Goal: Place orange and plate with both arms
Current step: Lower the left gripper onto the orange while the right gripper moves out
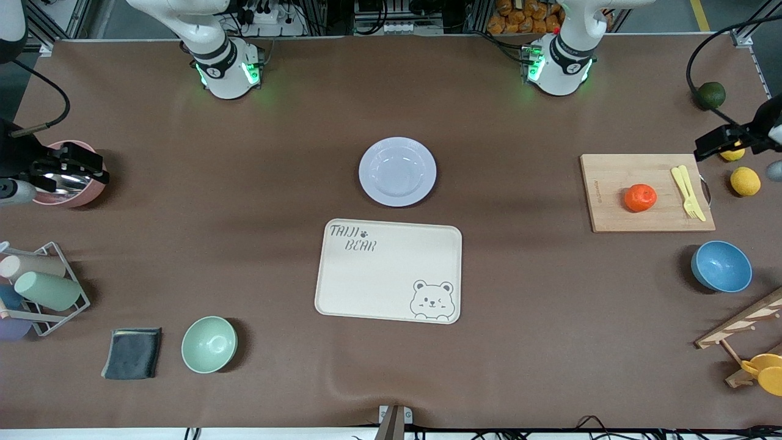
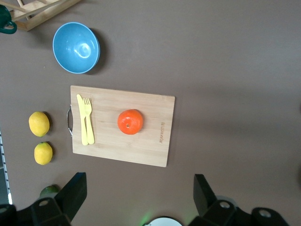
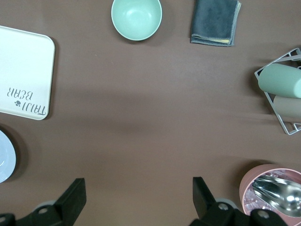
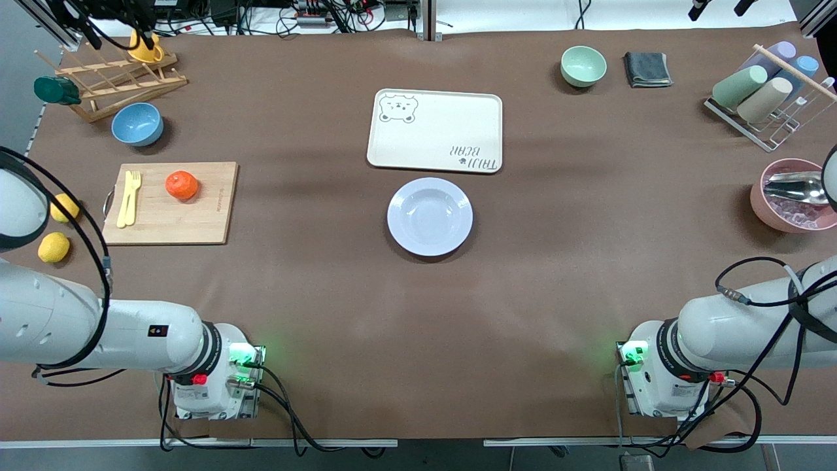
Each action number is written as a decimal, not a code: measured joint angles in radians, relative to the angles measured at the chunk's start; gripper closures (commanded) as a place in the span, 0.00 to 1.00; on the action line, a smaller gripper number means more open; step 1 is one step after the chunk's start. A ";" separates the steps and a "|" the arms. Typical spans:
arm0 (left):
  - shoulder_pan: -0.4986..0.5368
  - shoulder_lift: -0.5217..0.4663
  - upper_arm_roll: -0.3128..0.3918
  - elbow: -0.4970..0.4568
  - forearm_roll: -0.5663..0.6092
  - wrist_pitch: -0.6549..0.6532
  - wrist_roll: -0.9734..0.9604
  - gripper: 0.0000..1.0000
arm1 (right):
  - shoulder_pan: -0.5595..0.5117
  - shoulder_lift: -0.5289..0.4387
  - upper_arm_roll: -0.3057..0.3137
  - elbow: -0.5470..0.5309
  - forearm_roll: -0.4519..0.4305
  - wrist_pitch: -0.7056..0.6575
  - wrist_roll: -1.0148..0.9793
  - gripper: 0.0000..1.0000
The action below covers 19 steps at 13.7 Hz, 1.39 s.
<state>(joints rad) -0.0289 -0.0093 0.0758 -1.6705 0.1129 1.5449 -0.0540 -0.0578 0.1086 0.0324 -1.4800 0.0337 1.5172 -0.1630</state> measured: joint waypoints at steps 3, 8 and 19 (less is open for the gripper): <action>0.052 0.000 0.001 -0.149 0.007 0.133 0.001 0.00 | 0.000 0.028 0.000 -0.006 0.000 0.000 0.000 0.00; 0.156 -0.001 0.002 -0.436 0.007 0.400 0.018 0.00 | 0.002 0.057 0.001 -0.008 0.000 -0.001 0.000 0.00; 0.219 0.157 0.001 -0.619 0.007 0.699 0.018 0.00 | 0.052 0.180 0.002 -0.067 0.123 0.018 0.034 0.00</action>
<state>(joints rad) 0.1901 0.1477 0.0770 -2.2895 0.1200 2.2435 -0.0360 -0.0062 0.2882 0.0344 -1.5465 0.1569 1.5355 -0.1286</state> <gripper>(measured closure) 0.000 0.000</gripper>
